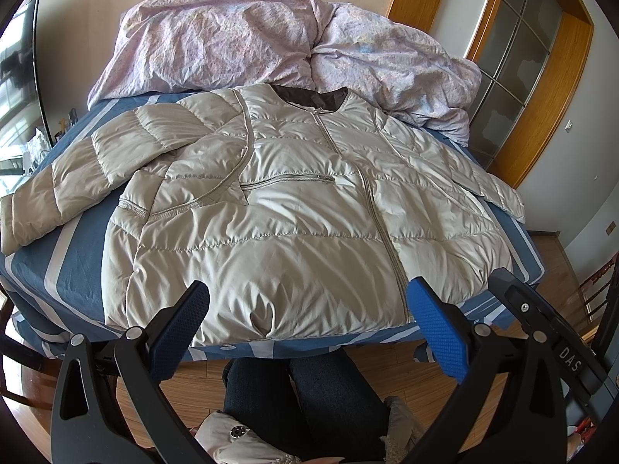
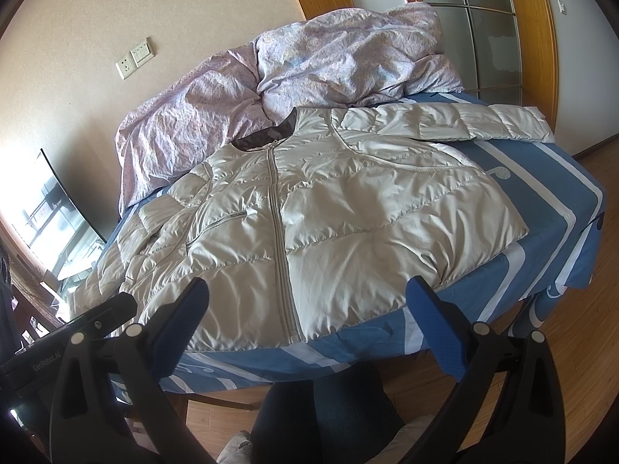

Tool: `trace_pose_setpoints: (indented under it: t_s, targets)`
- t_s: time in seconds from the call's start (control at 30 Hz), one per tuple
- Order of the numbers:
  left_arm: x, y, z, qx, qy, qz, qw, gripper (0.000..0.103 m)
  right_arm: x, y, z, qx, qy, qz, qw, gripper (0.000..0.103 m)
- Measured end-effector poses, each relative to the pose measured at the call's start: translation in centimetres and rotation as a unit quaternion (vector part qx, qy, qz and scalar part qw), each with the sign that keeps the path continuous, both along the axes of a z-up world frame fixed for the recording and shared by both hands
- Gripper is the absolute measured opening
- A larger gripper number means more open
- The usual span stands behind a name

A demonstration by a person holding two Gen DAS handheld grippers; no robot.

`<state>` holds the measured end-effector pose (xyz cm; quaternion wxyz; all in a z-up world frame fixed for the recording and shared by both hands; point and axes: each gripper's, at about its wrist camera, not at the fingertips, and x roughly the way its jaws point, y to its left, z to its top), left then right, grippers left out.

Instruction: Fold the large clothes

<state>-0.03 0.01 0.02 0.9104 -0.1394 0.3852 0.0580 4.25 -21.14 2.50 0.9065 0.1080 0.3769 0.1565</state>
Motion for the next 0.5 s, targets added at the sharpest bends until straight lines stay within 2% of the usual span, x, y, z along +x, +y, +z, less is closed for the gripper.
trace_pose_setpoints:
  t_s: [0.5]
  targets:
    - [0.0,0.0,0.0,0.0,0.0,0.0,1.0,0.102,0.16,0.06,0.02,0.0,0.001,0.0,1.0,0.101]
